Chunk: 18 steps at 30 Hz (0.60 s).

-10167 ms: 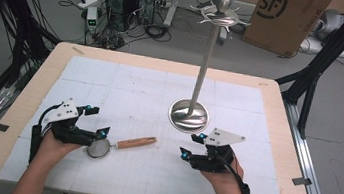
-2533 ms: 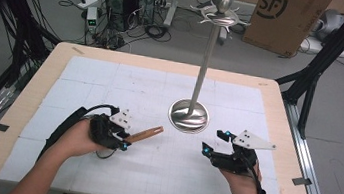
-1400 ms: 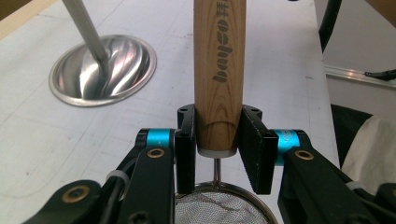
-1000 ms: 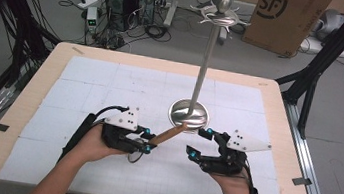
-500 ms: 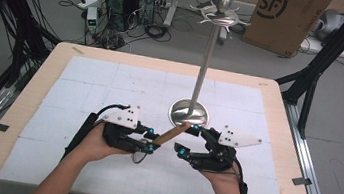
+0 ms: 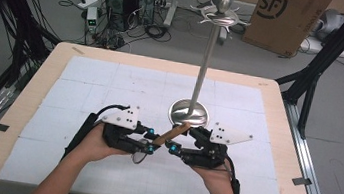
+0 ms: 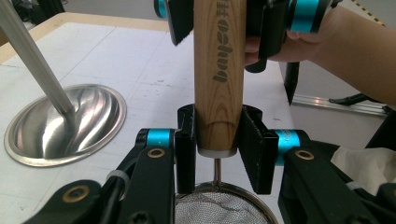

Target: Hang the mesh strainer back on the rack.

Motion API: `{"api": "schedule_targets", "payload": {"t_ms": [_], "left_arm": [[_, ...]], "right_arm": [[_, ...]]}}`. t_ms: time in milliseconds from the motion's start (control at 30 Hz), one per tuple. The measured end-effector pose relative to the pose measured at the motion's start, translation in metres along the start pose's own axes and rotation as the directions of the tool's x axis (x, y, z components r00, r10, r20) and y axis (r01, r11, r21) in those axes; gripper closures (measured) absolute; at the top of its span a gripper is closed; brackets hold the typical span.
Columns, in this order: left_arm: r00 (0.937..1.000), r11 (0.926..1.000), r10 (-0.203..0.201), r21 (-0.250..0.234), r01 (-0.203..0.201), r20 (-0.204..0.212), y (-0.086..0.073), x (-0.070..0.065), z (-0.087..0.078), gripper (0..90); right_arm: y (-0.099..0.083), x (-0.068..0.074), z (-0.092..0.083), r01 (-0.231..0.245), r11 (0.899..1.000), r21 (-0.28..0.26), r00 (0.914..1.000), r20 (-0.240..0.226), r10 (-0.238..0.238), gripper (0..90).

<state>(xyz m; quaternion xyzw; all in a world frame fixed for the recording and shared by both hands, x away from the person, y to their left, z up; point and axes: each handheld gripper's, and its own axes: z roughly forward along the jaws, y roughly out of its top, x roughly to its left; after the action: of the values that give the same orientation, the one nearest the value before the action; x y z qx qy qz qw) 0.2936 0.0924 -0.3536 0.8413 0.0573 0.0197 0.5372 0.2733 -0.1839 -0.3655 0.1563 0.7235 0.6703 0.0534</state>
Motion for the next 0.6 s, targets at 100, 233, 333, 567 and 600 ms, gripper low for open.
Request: {"api": "schedule_targets", "payload": {"t_ms": [100,233,333,567,600], "left_arm": [[1.0000,1.0000,0.000,-0.009,0.000,0.007,0.0002,-0.0010,0.0001,68.9],[1.0000,1.0000,0.004,-0.005,-0.004,0.005,0.0001,-0.0014,0.0007,68.9],[0.9999,1.0000,0.005,-0.007,-0.005,0.011,-0.0001,-0.0015,0.0012,69.0],[0.9999,0.9999,0.007,-0.010,-0.007,0.015,-0.0001,-0.0014,0.0016,68.9],[0.9998,0.9999,0.009,-0.010,-0.009,0.016,-0.0001,-0.0013,0.0016,69.0]], "right_arm": [[-0.0001,0.0007,0.0020,0.011,1.000,0.006,0.9999,-0.005,-0.011,52.4],[0.0007,0.0017,0.0032,0.015,1.000,0.001,0.9999,-0.008,-0.015,60.0],[0.0015,0.0026,0.0044,0.017,1.000,-0.005,0.9997,-0.016,-0.017,64.4],[0.0044,0.0038,0.0081,0.009,1.000,-0.008,0.9993,-0.035,-0.009,67.3],[0.0046,0.0041,0.0088,0.001,1.000,-0.009,0.9992,-0.040,-0.001,67.5]]}}
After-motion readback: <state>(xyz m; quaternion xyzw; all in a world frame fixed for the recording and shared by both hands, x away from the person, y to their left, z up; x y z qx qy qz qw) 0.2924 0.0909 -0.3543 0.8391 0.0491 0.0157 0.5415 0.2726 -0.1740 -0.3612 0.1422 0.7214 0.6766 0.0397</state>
